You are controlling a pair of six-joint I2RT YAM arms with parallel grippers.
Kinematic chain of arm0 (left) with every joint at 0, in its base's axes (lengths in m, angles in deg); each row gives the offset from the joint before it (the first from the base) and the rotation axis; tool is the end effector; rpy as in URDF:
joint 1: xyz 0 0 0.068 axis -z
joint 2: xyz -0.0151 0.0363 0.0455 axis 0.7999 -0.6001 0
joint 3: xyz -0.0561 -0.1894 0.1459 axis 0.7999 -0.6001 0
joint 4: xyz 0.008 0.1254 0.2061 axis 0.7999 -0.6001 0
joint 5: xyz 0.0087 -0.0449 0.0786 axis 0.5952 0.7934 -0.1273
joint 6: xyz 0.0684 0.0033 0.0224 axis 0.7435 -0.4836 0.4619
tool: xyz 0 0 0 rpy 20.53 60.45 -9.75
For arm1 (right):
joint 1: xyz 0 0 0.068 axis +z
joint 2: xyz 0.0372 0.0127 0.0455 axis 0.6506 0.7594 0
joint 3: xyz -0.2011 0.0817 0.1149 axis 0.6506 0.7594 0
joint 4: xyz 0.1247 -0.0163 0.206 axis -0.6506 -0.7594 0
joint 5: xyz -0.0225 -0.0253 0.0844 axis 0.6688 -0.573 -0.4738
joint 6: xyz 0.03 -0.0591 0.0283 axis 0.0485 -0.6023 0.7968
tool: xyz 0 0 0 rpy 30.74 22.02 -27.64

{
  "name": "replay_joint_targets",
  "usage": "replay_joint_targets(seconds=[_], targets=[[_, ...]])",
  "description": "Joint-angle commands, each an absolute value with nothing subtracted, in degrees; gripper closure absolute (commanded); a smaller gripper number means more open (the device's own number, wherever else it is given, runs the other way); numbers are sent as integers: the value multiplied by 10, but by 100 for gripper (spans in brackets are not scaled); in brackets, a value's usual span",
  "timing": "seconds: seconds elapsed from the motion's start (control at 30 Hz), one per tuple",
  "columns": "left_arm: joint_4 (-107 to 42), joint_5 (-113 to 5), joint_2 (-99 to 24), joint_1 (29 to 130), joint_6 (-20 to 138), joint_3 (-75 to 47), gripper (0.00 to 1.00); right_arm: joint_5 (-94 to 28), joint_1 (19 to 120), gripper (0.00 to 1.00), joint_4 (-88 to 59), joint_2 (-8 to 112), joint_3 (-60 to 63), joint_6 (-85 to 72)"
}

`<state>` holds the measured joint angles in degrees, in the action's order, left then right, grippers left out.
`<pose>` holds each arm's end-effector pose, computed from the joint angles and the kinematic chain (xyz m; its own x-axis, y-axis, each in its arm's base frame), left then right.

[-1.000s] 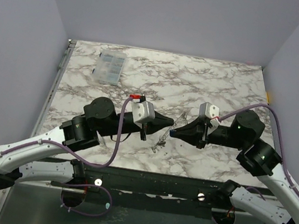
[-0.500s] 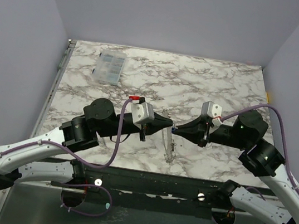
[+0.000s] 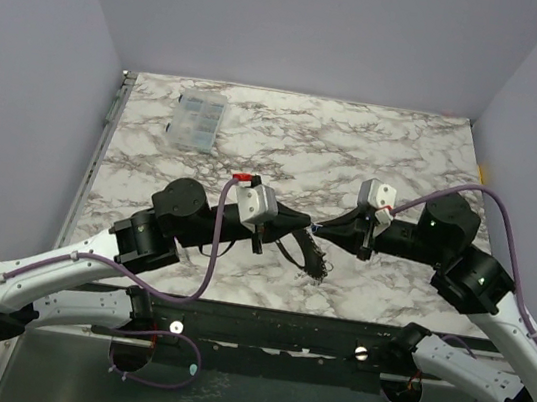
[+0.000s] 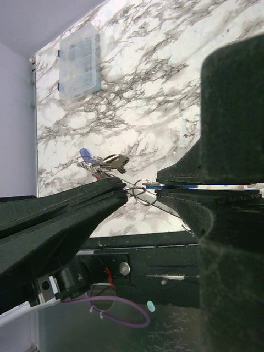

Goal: Put the keys on the keyring

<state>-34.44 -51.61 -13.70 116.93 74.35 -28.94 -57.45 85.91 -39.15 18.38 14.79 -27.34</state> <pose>0.0889 -0.2054 0.3924 0.1077 -0.0693 -0.9918 0.9579 0.2743 0.0848 0.1068 0.1532 0.3794 0.1103 -0.1807 -0.9773 -0.9725 0.1834 -0.1437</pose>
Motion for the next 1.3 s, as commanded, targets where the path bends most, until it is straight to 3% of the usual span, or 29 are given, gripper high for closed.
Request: replay_joint_targets(seconds=[0.0, 1.17, 1.2, 1.27], targets=[[-311, -528, -125, 1168, 738, -301, 100, -547, 861, 99, -435, 191, 110, -302], [-294, -544, -123, 1168, 739, -344, 100, -462, 861, 99, -545, 255, 31, -391], [-298, -552, -122, 1168, 739, -347, 95, -453, 861, 99, -546, 256, 34, -393], [-307, -567, -120, 1168, 739, -352, 75, -440, 861, 99, -549, 258, 39, -397]])
